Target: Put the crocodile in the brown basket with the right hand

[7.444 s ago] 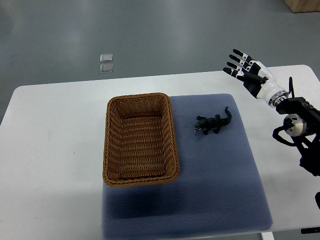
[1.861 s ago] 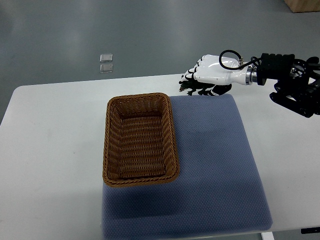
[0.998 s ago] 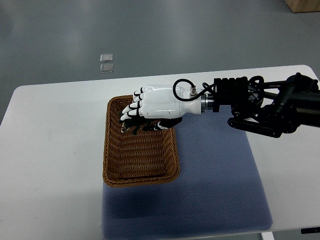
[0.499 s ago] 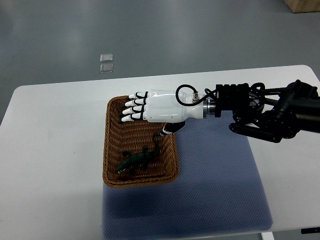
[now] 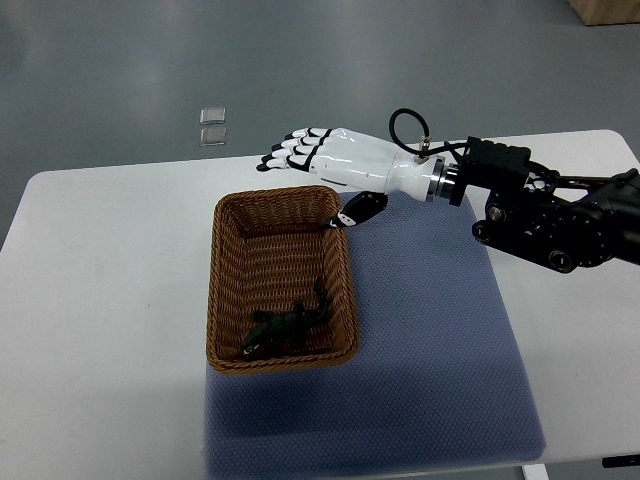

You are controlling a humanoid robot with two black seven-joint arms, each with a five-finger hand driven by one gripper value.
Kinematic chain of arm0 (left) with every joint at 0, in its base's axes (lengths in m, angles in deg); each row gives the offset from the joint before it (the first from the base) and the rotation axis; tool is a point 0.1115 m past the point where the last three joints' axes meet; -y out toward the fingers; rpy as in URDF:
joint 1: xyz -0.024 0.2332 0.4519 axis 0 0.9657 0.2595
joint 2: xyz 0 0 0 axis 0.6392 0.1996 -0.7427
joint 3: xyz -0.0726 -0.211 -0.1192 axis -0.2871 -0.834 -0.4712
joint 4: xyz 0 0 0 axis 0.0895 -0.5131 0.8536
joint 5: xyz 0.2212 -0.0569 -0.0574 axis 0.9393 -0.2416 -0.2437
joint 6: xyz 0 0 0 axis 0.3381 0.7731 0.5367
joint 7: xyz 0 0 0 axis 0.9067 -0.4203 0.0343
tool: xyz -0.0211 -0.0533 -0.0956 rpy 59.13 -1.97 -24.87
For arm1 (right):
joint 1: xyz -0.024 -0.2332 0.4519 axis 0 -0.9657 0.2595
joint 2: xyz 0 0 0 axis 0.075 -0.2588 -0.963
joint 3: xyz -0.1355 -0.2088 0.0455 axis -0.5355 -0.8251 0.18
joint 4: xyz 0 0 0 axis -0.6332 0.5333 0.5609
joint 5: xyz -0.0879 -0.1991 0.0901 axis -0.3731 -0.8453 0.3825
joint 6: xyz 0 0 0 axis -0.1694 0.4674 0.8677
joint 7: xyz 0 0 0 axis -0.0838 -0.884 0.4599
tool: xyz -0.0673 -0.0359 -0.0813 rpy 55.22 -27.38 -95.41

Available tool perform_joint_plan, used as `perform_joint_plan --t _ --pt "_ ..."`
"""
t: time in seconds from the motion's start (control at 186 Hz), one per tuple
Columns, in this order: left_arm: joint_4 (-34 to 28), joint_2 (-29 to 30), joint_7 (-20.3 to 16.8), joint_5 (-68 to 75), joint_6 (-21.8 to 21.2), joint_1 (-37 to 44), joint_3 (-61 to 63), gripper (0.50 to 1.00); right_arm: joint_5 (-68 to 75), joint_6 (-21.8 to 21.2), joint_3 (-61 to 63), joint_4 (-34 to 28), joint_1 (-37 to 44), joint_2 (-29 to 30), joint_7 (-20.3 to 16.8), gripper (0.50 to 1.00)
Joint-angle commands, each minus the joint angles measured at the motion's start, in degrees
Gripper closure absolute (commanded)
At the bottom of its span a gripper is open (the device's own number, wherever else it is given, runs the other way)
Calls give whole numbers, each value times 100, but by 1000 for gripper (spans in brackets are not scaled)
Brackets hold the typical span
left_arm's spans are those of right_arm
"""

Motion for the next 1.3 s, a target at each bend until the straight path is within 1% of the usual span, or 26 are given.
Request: perform_joint_plan --t 0.0,0.048,0.08,0.091,0.145,0.198,0.311,0.397,0.499,0.703,0.837,0.965,1.105,1.185,1.293 --pt "0 0 0 0 0 0 0 500 1062 -560 337 109 -169 -238 0 576" --pt "0 0 0 0 0 0 0 500 1626 -859 469 206 -239 -309 0 576" --pt "0 0 0 0 0 0 0 500 2178 -1166 557 311 -309 -326 0 576" --pt "0 0 0 0 0 0 0 500 2179 -1167 557 311 -309 -326 0 576" --pt "0 0 0 0 0 0 0 500 2934 -1474 619 504 -397 -326 0 576" --pt "0 0 0 0 0 0 0 500 3505 -1623 619 715 -467 -326 0 576" --pt "0 0 0 0 0 0 0 500 4737 -1756 610 1058 -643 -326 0 576" --pt "0 0 0 0 0 0 0 500 5598 -1975 610 1234 -705 -317 0 576" --pt "0 0 0 0 0 0 0 500 6564 -2212 610 1418 -749 -352 -256 576" --pt "0 0 0 0 0 0 0 500 7769 -2265 663 1559 -986 -458 -617 576" --pt "0 0 0 0 0 0 0 500 7945 -2257 1102 1559 -1338 -476 -696 574" --pt "0 0 0 0 0 0 0 500 7778 -2274 2034 1542 -1812 -396 -810 574" --pt "0 0 0 0 0 0 0 500 6909 -2371 3035 1515 -2181 -344 -1074 574" --pt "0 0 0 0 0 0 0 500 6469 -2406 3431 1515 -2357 -300 -1127 574" --pt "0 0 0 0 0 0 0 500 6152 -2397 3748 1524 -2507 -62 -1135 574"
